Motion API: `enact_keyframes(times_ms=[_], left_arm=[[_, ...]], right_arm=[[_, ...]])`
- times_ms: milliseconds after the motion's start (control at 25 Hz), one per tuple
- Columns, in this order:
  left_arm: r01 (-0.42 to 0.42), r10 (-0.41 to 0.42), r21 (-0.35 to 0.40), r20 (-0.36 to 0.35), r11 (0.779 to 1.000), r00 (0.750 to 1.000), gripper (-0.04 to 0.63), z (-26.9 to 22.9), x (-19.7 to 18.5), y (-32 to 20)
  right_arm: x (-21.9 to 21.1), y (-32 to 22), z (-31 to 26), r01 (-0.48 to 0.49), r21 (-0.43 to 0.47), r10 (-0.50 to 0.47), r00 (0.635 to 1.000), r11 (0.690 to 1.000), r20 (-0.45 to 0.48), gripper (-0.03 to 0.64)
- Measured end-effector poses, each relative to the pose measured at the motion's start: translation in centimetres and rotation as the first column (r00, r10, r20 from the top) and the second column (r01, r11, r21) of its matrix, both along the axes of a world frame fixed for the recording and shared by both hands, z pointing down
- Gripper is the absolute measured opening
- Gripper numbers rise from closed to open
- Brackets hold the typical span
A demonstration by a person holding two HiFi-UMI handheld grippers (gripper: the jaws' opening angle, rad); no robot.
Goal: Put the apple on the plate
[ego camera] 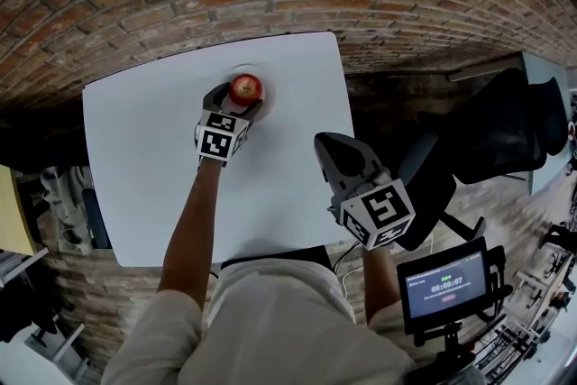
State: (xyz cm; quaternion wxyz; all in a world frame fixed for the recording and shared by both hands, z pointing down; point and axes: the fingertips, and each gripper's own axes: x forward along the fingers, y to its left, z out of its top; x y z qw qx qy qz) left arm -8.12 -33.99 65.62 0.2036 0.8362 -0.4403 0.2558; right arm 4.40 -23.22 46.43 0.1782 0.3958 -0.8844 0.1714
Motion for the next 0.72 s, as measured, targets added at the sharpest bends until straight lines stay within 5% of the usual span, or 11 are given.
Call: enact_keyframes(times_ms=[720], left_arm=[[0.042, -0.041, -0.046, 0.017, 0.998, 0.999, 0.360, 0.74, -0.25, -0.23]], right_arm=[[0.79, 0.29, 0.32, -0.013, -0.006, 0.013, 0.999, 1.000, 0.035, 0.003]])
